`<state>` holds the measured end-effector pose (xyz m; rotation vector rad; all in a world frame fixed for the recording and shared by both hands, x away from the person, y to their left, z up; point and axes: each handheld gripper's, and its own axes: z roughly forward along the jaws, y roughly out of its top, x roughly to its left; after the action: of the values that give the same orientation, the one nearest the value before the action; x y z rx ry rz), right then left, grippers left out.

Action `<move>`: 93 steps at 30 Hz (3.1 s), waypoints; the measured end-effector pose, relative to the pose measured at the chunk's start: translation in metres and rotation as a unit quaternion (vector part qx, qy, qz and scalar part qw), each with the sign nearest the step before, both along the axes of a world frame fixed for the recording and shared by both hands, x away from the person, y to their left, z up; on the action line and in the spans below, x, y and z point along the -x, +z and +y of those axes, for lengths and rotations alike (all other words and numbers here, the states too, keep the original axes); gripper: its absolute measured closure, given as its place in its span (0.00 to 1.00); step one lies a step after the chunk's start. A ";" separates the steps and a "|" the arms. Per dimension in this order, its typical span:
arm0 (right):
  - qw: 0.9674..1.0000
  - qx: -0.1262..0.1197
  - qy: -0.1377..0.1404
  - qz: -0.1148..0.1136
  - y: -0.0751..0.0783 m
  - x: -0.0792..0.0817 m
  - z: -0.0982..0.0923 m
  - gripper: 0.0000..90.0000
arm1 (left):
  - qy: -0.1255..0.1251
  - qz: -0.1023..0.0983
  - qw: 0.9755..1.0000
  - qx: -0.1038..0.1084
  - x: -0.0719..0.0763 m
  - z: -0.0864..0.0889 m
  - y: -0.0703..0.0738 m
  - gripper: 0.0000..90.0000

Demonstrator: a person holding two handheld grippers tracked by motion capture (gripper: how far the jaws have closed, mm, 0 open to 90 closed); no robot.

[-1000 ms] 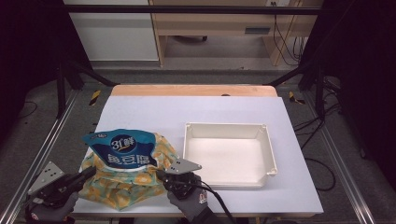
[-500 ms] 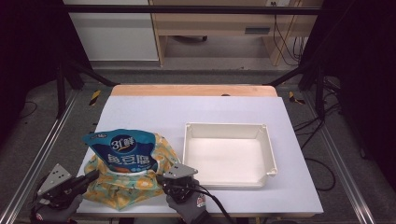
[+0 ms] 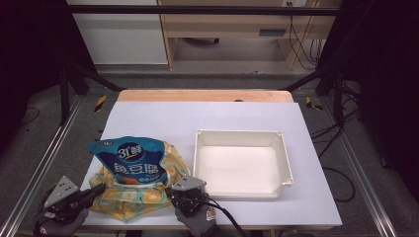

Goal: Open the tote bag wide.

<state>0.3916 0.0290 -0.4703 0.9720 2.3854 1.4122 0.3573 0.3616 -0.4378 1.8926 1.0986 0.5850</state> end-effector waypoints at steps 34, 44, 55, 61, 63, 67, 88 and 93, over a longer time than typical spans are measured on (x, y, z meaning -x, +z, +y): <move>0.999 0.033 -0.004 0.029 -0.018 -0.004 0.008 0.99 | -0.012 0.053 0.998 -0.029 -0.013 -0.007 -0.019 0.99; 0.999 0.035 -0.004 0.034 -0.022 -0.005 0.008 0.98 | -0.013 0.067 0.997 -0.036 -0.015 -0.008 -0.021 1.00; 1.000 -0.001 0.004 -0.001 0.003 0.008 -0.003 0.84 | -0.013 0.074 0.996 -0.036 -0.017 -0.009 -0.021 1.00; 0.999 -0.026 0.013 -0.036 0.033 0.014 -0.005 0.82 | -0.012 0.075 0.996 -0.037 -0.017 -0.009 -0.022 1.00; 0.998 -0.032 0.016 -0.047 0.040 0.015 -0.002 0.83 | -0.013 0.075 0.996 -0.037 -0.017 -0.009 -0.022 1.00; 0.998 -0.034 0.013 -0.049 0.042 0.011 0.011 0.94 | -0.012 0.073 0.997 -0.037 -0.016 -0.008 -0.021 1.00; 0.999 0.041 0.002 0.015 -0.016 -0.003 0.034 1.00 | -0.011 0.071 0.997 -0.024 -0.017 -0.006 -0.020 0.94; 0.999 0.045 0.003 0.016 -0.019 -0.003 0.036 1.00 | -0.013 0.056 0.998 -0.007 -0.013 -0.004 -0.015 0.89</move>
<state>0.3950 0.0649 -0.4892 0.9719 2.4530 1.2885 0.3702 0.3572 -0.4528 1.9687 1.1416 0.4793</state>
